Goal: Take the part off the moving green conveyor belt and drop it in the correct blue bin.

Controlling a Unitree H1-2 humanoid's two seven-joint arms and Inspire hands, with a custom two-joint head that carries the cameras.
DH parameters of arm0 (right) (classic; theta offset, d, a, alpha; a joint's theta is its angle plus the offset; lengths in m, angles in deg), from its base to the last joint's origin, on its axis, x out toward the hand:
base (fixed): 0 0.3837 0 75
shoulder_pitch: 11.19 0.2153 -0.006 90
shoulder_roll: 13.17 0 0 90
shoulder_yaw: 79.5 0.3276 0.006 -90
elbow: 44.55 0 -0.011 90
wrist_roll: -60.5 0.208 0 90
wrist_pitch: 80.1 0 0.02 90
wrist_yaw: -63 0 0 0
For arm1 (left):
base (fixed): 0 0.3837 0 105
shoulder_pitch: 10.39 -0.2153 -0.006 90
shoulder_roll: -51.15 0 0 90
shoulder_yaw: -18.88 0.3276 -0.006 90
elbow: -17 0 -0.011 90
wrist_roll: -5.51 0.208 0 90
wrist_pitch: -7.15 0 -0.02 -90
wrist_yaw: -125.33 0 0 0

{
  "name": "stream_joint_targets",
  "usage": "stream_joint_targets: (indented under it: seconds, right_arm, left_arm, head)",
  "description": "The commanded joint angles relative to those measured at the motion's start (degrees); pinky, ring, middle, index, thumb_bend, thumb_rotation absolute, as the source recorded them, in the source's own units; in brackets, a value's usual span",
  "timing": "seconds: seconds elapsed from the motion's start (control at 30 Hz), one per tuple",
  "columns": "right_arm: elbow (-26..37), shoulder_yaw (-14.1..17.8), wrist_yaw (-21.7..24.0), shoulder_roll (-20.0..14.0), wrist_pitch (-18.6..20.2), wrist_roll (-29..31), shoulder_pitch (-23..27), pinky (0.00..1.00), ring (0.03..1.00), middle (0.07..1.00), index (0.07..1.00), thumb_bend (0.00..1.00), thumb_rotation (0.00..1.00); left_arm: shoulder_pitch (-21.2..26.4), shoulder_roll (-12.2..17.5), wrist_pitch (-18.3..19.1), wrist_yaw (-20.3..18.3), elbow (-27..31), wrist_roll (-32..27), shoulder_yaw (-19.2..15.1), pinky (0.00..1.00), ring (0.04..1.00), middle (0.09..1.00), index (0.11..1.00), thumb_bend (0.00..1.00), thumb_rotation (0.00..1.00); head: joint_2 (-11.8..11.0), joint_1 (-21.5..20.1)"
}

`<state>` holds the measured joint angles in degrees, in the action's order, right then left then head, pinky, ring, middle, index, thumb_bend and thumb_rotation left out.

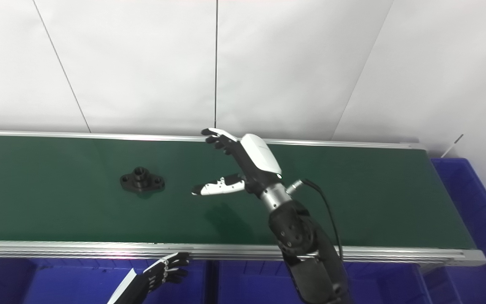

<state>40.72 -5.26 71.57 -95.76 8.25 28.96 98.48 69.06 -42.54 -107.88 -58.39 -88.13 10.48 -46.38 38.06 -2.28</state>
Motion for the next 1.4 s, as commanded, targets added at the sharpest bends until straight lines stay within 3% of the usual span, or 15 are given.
stream_joint_targets:
  seconds: [0.0,0.4,0.9,1.37]
  right_arm:
    - [0.11,-0.28,0.19,0.52,1.28,0.01,3.14,0.66,0.741,0.779,0.852,0.88,0.39]
    - [-7.81,-4.50,-0.10,1.32,0.43,-3.14,8.86,0.67,0.775,0.799,0.841,0.90,0.38]
    - [-17.56,-9.42,-2.11,2.87,0.10,-7.67,13.52,0.70,0.781,0.801,0.840,0.89,0.37]
    - [-22.02,-11.25,-1.91,4.11,2.54,-10.36,16.05,0.73,0.828,0.847,0.860,0.89,0.36]
  left_arm:
    - [0.97,0.15,-1.90,0.69,0.74,-0.04,0.32,0.72,0.759,0.830,0.843,0.82,0.36]
    - [1.21,-0.32,-1.90,0.83,0.70,-0.14,1.08,0.73,0.763,0.834,0.848,0.81,0.36]
    - [1.69,0.64,-1.90,5.18,1.41,1.78,4.14,0.72,0.778,0.823,0.850,0.79,0.35]
    - [1.22,0.94,-1.90,5.59,2.25,0.63,5.07,0.72,0.773,0.824,0.846,0.79,0.33]
  head:
    - [-0.13,0.02]
    - [-0.54,0.78]
    - [-0.46,1.29]
    - [-0.09,1.61]
